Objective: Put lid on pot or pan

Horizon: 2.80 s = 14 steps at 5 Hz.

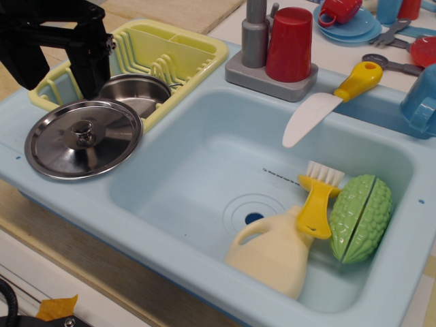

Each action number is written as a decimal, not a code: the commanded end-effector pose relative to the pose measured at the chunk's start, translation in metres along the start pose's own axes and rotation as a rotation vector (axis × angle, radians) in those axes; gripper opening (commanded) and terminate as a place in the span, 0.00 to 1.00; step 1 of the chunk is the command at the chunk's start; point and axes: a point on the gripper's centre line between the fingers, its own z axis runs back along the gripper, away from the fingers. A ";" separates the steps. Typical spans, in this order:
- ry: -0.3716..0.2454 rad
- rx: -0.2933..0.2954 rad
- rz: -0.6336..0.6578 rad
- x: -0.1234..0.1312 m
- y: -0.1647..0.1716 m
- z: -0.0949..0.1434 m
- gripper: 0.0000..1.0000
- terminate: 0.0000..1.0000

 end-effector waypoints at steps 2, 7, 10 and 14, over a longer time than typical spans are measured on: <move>-0.006 -0.003 0.019 -0.003 0.004 -0.015 1.00 0.00; 0.033 -0.046 0.074 -0.008 0.009 -0.048 0.00 0.00; 0.007 -0.021 0.028 0.019 0.009 -0.042 0.00 0.00; -0.056 -0.028 -0.103 0.086 0.003 -0.045 0.00 0.00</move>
